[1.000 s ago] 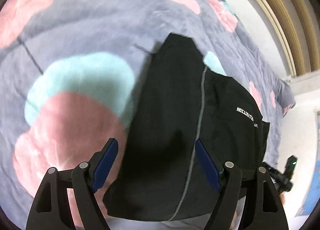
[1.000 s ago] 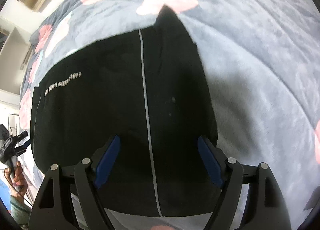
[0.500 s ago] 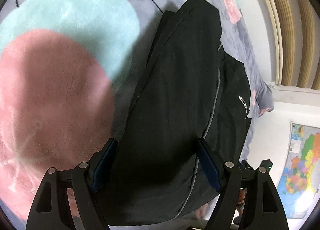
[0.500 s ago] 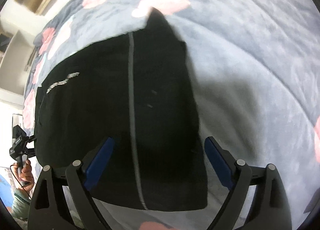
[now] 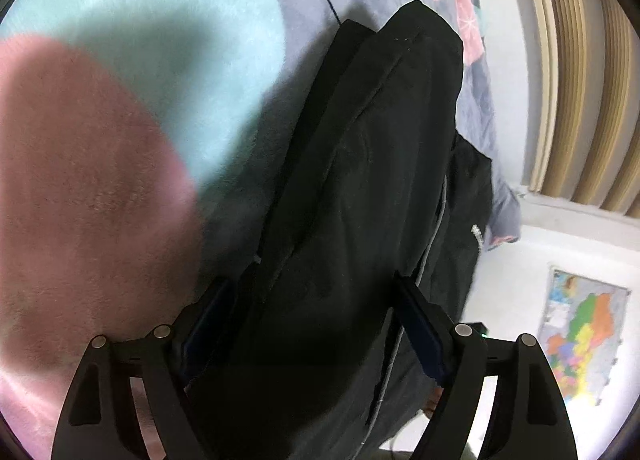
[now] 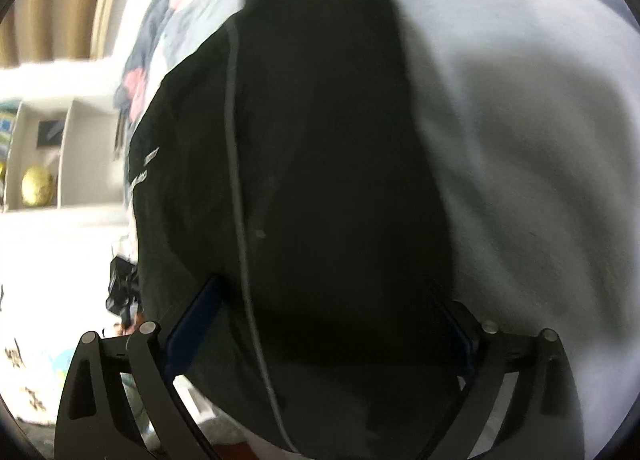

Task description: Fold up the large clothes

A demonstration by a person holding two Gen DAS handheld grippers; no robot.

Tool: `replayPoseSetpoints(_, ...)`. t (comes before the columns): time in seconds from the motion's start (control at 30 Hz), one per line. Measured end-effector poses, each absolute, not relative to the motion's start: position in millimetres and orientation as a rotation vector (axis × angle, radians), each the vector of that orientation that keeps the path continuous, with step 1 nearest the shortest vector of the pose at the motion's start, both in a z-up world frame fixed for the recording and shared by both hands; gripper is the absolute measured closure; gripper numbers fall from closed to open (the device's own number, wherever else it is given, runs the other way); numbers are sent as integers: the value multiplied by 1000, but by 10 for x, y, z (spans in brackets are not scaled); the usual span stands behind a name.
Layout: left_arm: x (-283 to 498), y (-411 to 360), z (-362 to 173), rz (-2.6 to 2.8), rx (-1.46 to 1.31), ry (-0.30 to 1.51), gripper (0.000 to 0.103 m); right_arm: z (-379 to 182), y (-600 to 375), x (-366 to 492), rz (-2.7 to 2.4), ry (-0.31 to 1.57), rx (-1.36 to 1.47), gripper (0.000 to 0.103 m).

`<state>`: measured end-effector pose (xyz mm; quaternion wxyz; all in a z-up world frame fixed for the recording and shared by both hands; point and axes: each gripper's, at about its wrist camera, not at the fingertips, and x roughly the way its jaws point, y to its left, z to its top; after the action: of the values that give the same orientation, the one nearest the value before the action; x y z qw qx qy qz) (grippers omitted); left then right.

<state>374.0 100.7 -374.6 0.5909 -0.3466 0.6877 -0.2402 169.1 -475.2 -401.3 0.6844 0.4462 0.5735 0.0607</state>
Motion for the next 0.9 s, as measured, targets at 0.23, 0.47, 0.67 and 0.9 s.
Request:
replayPoseSetpoints(0.23, 3776, 794, -3763, -628, -767, 1630, 11, -4069, -4607, 1853, 169, 1356, 897, 0)
replayPoseSetpoints(0.47, 3739, 556, -3585, -565, -636, 1547, 27, -3881, -4639, 1590, 112, 1254, 894, 16)
replayPoseSetpoints(0.67, 3475, 350, -2903, -609, -501, 1380, 66, -3324, -4585, 1402, 96, 1168, 784, 63)
replayPoseSetpoints(0.9, 3203, -84, -2000, -748, -461, 1206, 68, -2474, -4385, 1291, 118, 1050, 597, 67)
